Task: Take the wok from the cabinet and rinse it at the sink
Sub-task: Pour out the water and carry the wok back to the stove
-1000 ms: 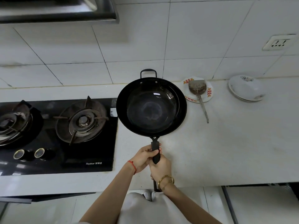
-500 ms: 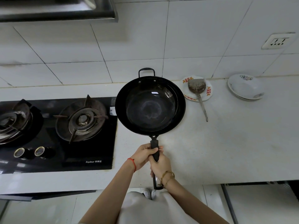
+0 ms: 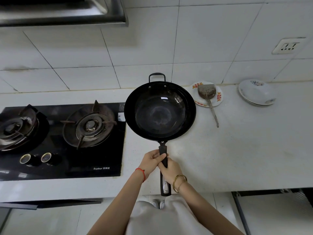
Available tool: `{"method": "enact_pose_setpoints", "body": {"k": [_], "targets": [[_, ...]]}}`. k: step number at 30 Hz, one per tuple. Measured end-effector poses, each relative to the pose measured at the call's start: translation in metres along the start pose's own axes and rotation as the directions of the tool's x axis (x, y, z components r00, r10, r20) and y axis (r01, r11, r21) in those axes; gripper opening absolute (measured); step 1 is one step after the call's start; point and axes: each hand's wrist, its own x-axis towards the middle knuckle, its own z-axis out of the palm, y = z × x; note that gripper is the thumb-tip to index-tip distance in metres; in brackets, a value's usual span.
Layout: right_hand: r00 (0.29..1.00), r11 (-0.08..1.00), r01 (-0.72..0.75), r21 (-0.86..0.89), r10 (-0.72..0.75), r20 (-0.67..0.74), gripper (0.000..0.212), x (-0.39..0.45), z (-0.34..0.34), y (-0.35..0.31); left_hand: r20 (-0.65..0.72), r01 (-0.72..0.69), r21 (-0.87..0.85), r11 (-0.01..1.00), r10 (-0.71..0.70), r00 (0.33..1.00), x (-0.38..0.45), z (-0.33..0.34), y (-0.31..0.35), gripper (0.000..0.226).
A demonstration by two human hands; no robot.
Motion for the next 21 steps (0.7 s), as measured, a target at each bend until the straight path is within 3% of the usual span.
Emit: {"method": "enact_pose_setpoints", "body": {"k": [6, 21], "targets": [[0.999, 1.000, 0.027, -0.011, -0.027, -0.016, 0.026, 0.000, -0.001, -0.001, -0.033, -0.014, 0.111, 0.994, 0.017, 0.999, 0.000, -0.002, -0.002, 0.025], [1.000, 0.994, 0.012, -0.108, -0.012, -0.008, 0.029, -0.006, -0.013, -0.006, -0.076, -0.027, 0.207, 0.978, 0.044, 0.996, 0.001, -0.001, -0.004, 0.031]]}}
